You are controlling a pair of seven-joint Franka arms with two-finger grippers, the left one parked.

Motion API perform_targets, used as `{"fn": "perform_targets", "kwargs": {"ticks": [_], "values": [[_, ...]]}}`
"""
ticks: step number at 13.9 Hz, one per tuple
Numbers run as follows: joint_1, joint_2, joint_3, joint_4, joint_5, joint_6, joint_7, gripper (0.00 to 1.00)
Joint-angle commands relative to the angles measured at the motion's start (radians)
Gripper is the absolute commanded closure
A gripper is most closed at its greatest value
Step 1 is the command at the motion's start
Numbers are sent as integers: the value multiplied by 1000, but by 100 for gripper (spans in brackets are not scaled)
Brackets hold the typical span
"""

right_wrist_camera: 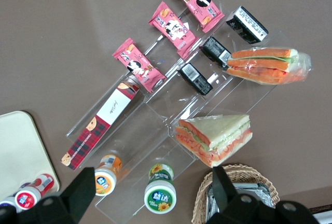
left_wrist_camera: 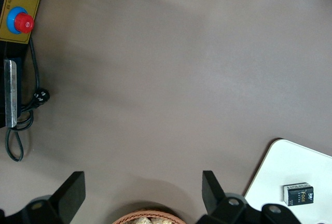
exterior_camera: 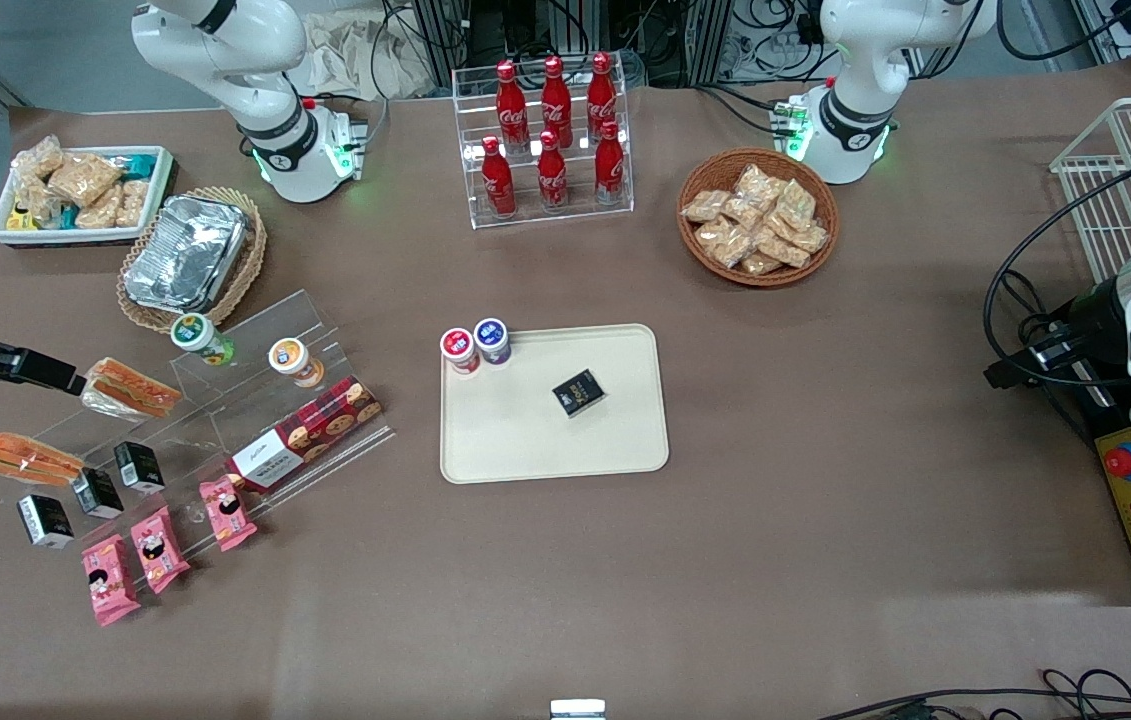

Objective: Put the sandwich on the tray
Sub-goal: 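Move the right gripper over the acrylic stand toward the wrapped sandwiches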

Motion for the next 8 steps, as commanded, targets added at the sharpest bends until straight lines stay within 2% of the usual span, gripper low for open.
{"fn": "perform_targets", "kwargs": {"ticks": [1, 2, 8], "values": [[-2, 14, 3, 14, -57, 18, 4, 0], [-2, 19, 3, 14, -102, 23, 1, 0], [-3, 42, -10, 14, -110, 14, 33, 2]]}}
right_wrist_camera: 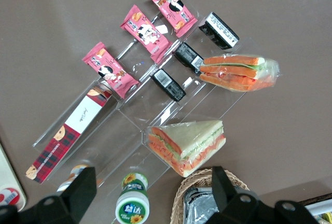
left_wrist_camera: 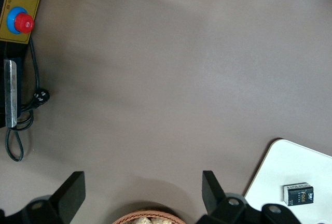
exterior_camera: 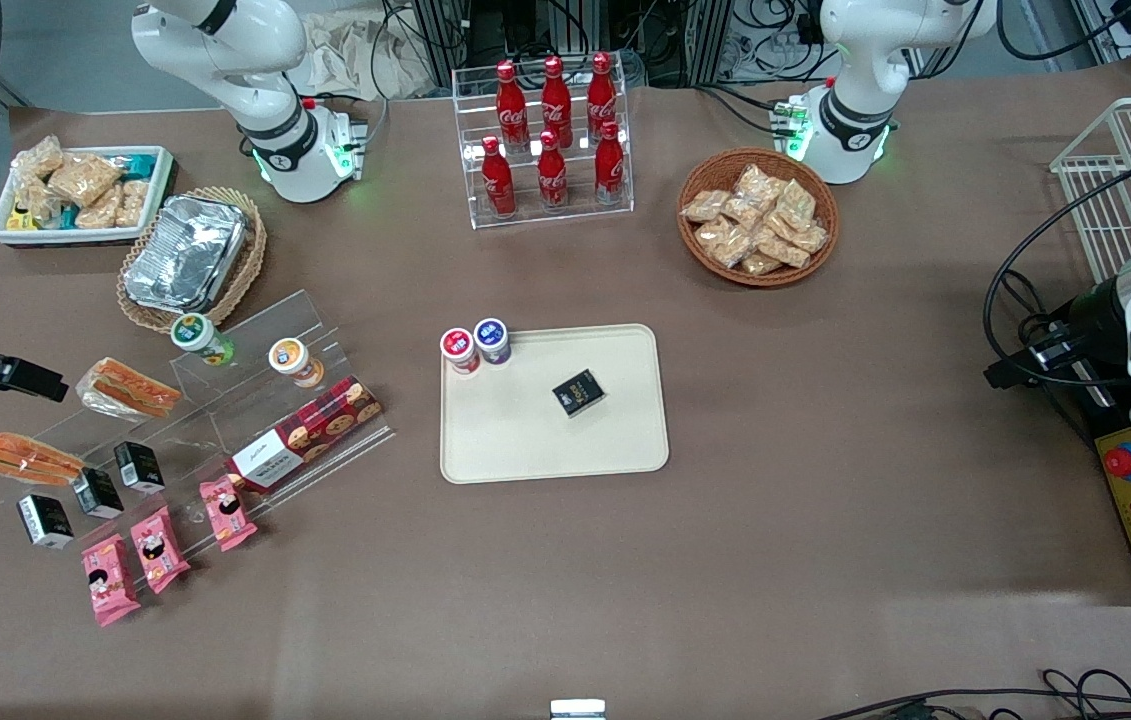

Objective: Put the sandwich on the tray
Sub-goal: 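Move the right gripper over the acrylic stand toward the wrapped sandwiches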

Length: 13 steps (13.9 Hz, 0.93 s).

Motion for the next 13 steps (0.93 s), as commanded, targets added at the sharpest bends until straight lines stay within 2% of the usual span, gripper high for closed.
{"fn": "perform_targets", "kwargs": {"ticks": [1, 5, 9, 11, 13], "values": [[-5, 16, -3, 15, -21, 2, 71, 2], [-8, 18, -29, 13, -8, -13, 318, 2], [-18, 19, -32, 15, -17, -67, 354, 2], [-60, 54, -64, 21, -13, -50, 349, 1], [-110, 56, -71, 29, -13, 31, 359, 1]]}}
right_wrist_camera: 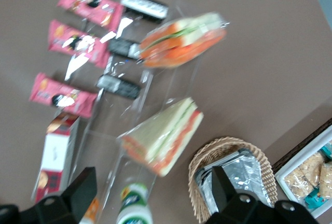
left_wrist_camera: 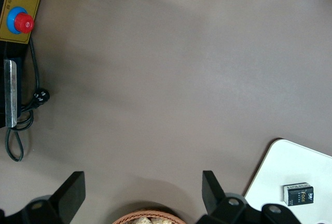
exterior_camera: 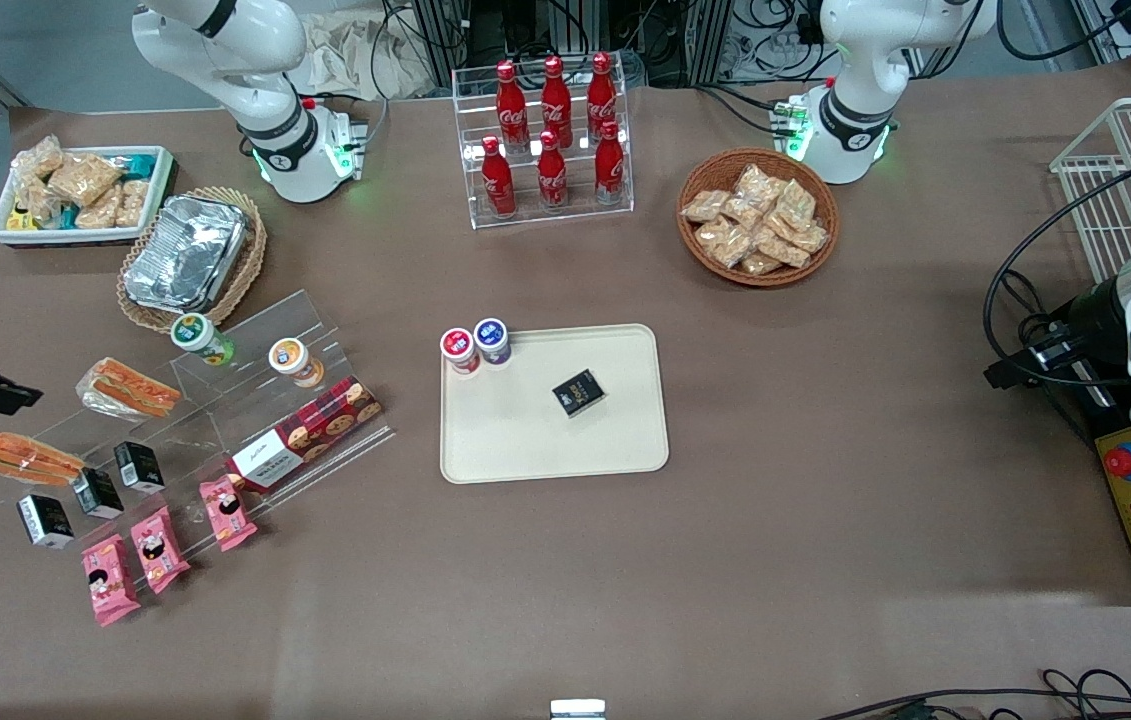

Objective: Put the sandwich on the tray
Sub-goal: 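Move the right gripper over the acrylic stand toward the wrapped sandwiches, then lower the open right gripper onto the long plastic-wrapped sandwich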

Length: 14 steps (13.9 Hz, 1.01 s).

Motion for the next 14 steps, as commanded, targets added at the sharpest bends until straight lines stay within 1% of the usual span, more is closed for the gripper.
{"fn": "perform_targets", "kwargs": {"ticks": [1, 2, 4, 6, 8, 12, 13, 14], "values": [[-79, 25, -1, 28, 7, 87, 38, 1], [-87, 34, -3, 28, 23, 105, 109, 1], [-90, 44, -3, 28, 21, 156, 309, 1], [-121, 64, -9, 27, 29, 190, 514, 1], [-126, 97, -12, 21, 27, 237, 729, 1], [-162, 152, -12, 17, 34, 253, 947, 1], [-168, 164, -12, 17, 46, 262, 972, 1], [-170, 176, -12, 16, 78, 265, 974, 1]]}}
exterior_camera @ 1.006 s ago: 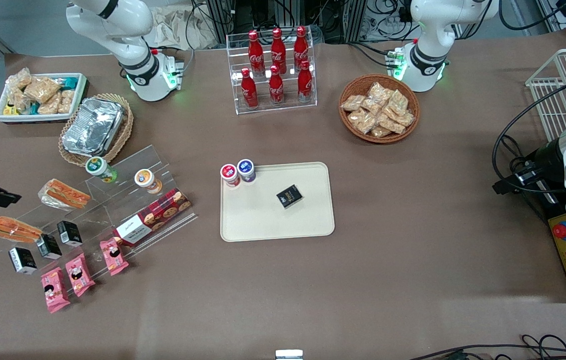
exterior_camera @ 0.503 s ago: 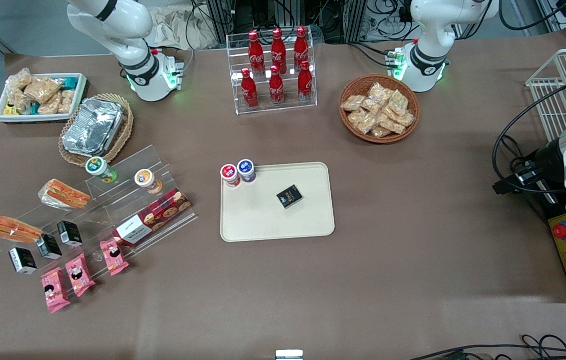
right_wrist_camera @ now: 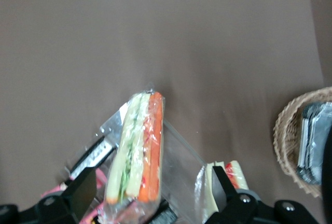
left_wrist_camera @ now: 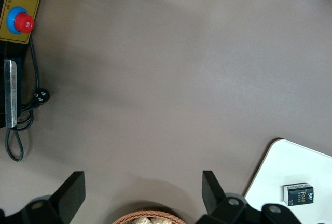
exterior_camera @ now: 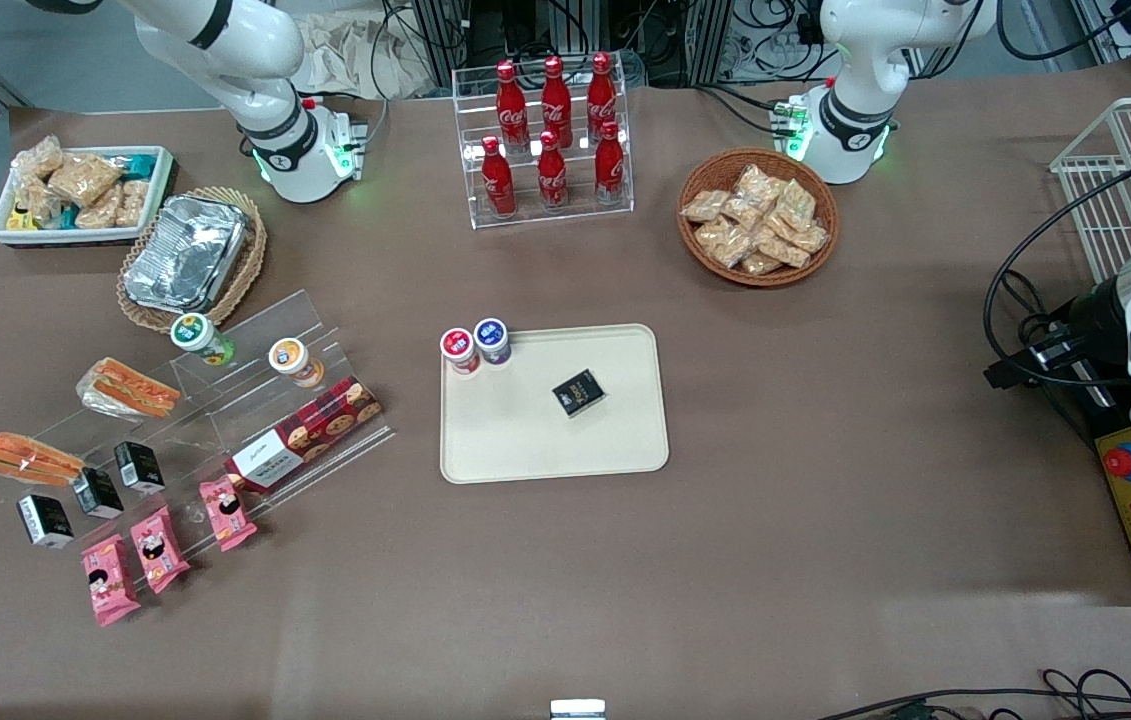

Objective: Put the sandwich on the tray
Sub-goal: 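Lower the open right gripper onto the long plastic-wrapped sandwich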

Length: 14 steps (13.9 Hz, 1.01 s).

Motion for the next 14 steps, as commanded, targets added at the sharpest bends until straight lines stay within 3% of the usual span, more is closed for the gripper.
{"fn": "perform_targets", "kwargs": {"ticks": [1, 5, 14], "values": [[-12, 37, 1, 17, 81, 19, 49, 1], [-30, 60, 2, 14, 151, 27, 52, 1], [-28, 97, 4, -3, 177, 92, 52, 1]]}}
